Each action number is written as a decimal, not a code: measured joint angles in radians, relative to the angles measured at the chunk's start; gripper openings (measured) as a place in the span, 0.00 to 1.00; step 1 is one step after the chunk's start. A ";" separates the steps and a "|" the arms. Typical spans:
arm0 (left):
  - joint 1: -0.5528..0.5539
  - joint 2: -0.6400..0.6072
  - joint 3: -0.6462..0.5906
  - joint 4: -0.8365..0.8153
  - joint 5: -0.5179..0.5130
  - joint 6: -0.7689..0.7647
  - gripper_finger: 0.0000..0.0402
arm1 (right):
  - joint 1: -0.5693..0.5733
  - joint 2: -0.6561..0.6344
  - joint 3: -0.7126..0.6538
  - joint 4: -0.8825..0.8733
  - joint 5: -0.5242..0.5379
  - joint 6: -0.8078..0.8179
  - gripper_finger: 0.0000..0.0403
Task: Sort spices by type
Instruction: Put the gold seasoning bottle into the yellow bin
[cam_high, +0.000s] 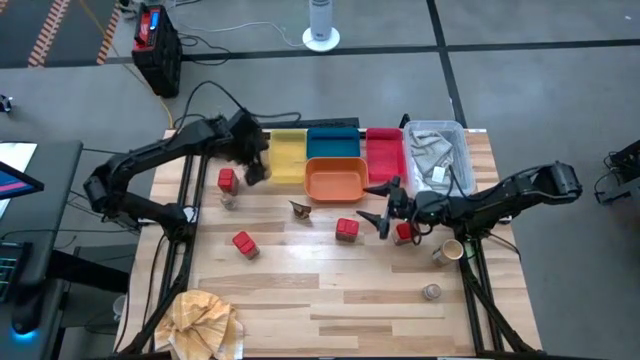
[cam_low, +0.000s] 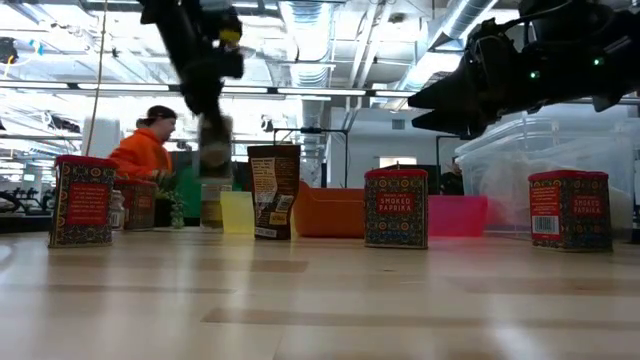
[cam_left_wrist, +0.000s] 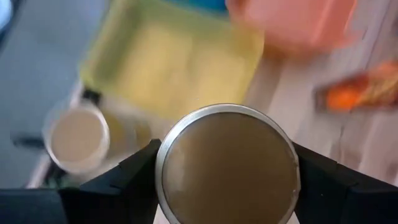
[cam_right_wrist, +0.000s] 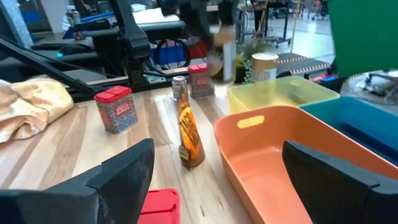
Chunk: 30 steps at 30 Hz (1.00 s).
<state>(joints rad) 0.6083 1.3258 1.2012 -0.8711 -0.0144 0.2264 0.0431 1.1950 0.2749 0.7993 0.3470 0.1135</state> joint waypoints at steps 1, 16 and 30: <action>0.000 0.000 0.008 0.025 0.002 -0.004 0.67 | -0.002 0.000 0.000 -0.004 0.000 0.004 0.94; 0.069 0.256 0.078 0.330 -0.033 -0.011 0.67 | -0.004 0.002 0.000 -0.007 -0.005 -0.006 0.94; 0.109 0.523 0.263 0.230 -0.076 -0.026 0.75 | 0.017 0.003 0.000 -0.035 -0.006 -0.020 0.94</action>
<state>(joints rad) 0.7170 1.8486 1.4643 -0.6410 -0.0900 0.2005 0.0598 1.1980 0.2749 0.7645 0.3408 0.0934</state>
